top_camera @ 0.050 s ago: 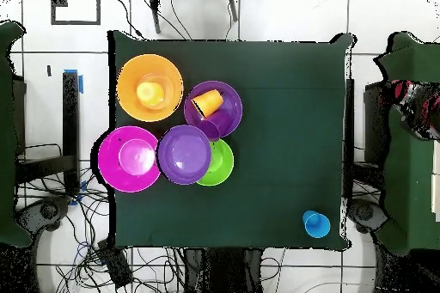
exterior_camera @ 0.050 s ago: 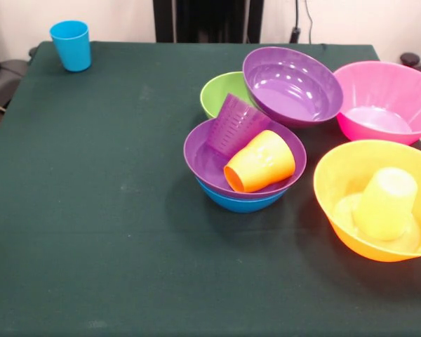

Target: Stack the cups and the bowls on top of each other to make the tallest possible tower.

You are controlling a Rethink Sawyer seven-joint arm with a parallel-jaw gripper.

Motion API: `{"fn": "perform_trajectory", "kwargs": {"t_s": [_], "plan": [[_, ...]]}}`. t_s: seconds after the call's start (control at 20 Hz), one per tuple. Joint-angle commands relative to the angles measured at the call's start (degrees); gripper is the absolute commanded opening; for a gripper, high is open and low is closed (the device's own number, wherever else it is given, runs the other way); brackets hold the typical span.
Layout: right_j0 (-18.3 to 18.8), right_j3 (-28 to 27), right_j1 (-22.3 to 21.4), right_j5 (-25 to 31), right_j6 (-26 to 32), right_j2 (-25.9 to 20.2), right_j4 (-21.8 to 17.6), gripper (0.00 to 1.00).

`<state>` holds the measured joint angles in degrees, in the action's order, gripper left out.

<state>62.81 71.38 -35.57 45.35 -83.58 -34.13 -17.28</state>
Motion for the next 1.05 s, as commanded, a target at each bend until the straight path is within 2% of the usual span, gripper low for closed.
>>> {"fn": "perform_trajectory", "kwargs": {"t_s": [0.05, 0.45, 0.55, 0.65, 0.75, 0.85, 1.05], "plan": [[-2.42, -2.81, 1.68, 7.41, 16.36, -2.91, -4.47, 1.0], [-2.42, -3.55, 3.37, 6.14, 15.12, -2.62, -5.24, 1.0], [-0.68, -1.67, 2.79, 3.44, 14.6, -4.41, -3.6, 1.0], [1.36, 0.17, -0.42, 3.2, 13.3, -6.23, -1.0, 1.0], [1.58, -1.34, -4.97, 9.56, 12.13, -6.01, 1.09, 1.0], [1.62, -2.45, -7.25, 14.49, 11.68, -5.98, 2.49, 1.0], [2.08, -2.54, -7.75, 16.51, 11.11, -6.03, 3.4, 1.0]]}}
